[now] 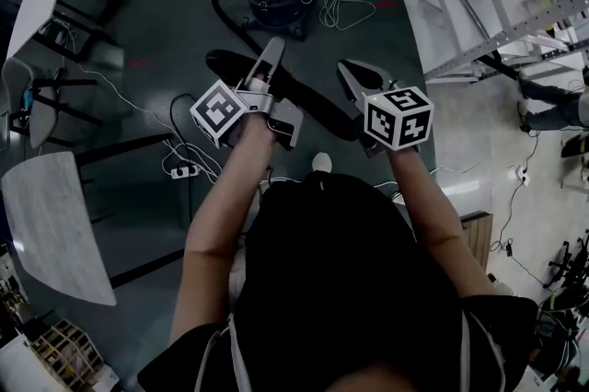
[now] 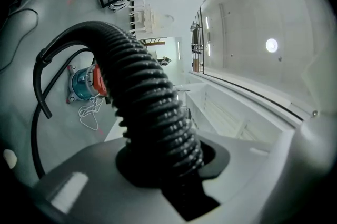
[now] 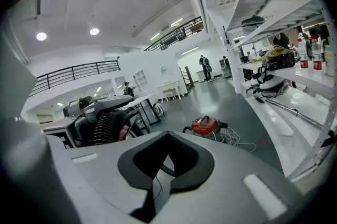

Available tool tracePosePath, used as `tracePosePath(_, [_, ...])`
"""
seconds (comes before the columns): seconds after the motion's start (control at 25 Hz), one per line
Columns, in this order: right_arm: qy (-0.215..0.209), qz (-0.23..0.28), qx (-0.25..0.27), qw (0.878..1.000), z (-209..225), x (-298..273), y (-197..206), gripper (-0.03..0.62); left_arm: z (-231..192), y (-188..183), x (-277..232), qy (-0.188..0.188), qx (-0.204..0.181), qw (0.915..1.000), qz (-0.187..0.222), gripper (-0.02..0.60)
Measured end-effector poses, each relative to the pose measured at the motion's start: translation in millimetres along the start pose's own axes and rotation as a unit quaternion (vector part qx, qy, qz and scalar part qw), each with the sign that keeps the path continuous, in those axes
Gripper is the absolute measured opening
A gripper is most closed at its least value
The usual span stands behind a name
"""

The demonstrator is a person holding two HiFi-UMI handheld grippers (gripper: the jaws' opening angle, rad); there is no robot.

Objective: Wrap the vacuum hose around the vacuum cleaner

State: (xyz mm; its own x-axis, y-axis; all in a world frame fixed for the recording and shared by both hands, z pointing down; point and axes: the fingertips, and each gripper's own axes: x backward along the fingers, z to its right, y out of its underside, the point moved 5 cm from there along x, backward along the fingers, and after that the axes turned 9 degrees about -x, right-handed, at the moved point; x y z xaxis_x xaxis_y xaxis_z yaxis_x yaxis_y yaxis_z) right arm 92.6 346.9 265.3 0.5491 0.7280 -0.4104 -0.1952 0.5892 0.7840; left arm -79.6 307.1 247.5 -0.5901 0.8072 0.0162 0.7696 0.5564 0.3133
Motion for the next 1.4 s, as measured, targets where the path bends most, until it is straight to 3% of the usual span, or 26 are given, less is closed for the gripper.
tracePosePath(0.36, [0.007, 0.02, 0.005, 1.0, 21.0, -6.8, -29.3, -0.003, 0.1, -9.1, -27.3, 0.009, 0.01, 0.9998, 0.014, 0.107])
tracePosePath(0.76, [0.036, 0.024, -0.003, 0.999, 57.4, -35.8, -52.0, -0.003, -31.5, -28.9, -79.8, -0.014, 0.023, 0.9996, 0.007, 0.107])
tracePosePath(1.4, [0.027, 0.023, 0.027, 0.999, 94.3, -125.9, -136.0, -0.002, -74.9, -104.1, -178.5, -0.039, 0.087, 0.9938, 0.058, 0.101])
